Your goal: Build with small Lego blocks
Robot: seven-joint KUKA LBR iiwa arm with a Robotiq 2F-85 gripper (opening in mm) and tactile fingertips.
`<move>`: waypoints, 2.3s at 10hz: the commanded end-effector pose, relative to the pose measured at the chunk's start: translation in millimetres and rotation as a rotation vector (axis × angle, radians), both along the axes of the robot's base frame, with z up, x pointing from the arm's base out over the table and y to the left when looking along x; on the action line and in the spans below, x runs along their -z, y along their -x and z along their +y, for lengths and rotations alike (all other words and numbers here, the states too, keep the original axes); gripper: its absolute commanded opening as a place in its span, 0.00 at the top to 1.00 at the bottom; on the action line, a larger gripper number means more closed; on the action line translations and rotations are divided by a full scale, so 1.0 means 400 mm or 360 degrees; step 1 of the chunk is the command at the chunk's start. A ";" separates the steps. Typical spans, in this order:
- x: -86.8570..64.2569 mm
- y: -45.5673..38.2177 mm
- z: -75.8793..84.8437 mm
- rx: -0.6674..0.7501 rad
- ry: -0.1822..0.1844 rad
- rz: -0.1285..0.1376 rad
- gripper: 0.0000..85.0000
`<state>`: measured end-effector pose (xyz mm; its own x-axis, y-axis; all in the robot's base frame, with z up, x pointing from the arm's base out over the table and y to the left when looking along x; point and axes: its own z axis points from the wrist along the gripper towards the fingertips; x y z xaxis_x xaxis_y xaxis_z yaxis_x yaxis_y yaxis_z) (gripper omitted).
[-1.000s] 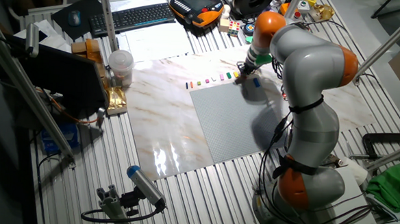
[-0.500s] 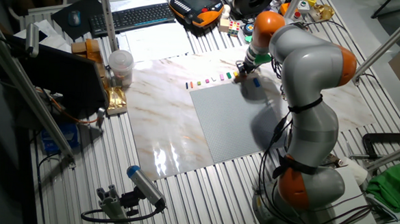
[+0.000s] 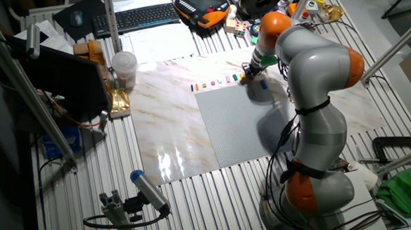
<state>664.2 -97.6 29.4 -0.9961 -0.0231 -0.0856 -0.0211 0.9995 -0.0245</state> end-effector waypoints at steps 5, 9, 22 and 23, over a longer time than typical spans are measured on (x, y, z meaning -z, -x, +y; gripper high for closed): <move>0.009 0.001 -0.001 -0.0004 -0.0007 0.0005 0.64; 0.016 0.001 -0.001 -0.0001 -0.0022 0.0007 0.65; -0.068 0.145 -0.045 -0.0002 0.0059 0.0046 0.99; -0.053 0.157 -0.050 -0.0002 0.0049 0.0044 0.99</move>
